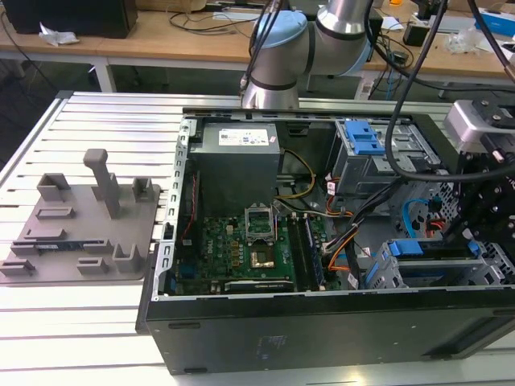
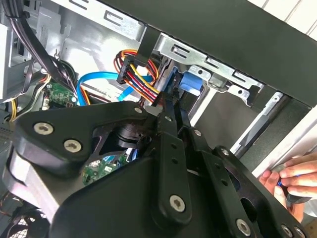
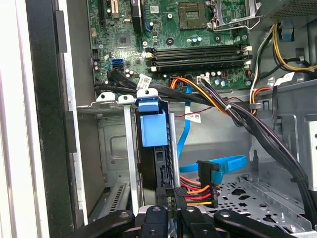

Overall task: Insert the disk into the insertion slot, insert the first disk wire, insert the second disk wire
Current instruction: 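Insert the first disk wire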

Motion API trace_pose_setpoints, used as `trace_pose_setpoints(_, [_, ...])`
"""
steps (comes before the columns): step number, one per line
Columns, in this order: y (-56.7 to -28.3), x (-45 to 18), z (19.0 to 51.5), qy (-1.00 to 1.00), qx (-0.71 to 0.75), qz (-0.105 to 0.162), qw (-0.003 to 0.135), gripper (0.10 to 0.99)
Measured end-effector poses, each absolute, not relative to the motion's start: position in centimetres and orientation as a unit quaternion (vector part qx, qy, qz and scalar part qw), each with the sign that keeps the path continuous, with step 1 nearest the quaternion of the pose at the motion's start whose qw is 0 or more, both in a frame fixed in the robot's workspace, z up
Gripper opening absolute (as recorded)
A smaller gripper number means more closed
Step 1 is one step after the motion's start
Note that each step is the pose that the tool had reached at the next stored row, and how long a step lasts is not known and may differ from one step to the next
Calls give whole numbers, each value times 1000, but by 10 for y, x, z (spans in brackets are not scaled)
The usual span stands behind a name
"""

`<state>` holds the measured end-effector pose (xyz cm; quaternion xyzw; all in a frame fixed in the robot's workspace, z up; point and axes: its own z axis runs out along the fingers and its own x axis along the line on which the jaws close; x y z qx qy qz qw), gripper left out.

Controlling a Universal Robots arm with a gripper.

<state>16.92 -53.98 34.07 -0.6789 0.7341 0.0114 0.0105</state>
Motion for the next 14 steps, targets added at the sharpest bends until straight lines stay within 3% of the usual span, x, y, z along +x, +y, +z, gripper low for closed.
trace_pose_setpoints(10, [-540, 169, 334, 734, -679, 12, 11, 169])
trace_pose_setpoints(12, [-540, 169, 336, 734, -679, 11, 10, 243])
trace_pose_setpoints(14, [-540, 169, 345, 734, -679, 11, 10, 243])
